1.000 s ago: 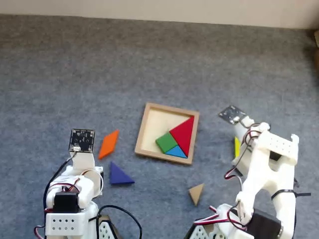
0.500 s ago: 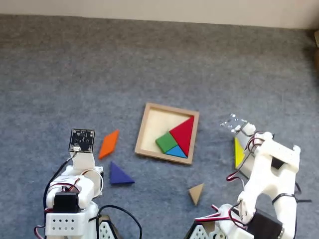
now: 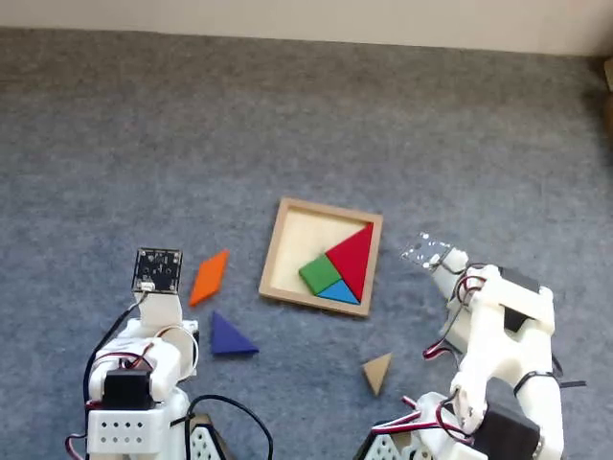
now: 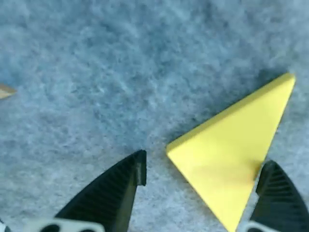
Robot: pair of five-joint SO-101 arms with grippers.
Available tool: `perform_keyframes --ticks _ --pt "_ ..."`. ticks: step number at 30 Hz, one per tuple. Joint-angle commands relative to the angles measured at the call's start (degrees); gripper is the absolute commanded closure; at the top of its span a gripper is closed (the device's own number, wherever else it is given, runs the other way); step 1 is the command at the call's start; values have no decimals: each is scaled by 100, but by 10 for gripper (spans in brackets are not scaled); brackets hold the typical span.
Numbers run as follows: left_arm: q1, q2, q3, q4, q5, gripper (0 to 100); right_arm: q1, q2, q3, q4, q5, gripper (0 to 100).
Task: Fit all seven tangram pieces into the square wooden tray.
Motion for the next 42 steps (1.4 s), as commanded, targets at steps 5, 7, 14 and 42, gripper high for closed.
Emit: perform_keyframes --ticks 5,7,14,42 --pt "-75 -242 110 18 44 993 -303 -224 -13 -119 18 646" --pt "-75 -242 110 18 44 993 -303 -224 -13 -119 18 647" --pt "-75 -242 110 18 44 993 -295 -215 479 -901 18 648" --pt "-75 -242 110 18 44 993 -295 -224 699 -1068 -422 763"
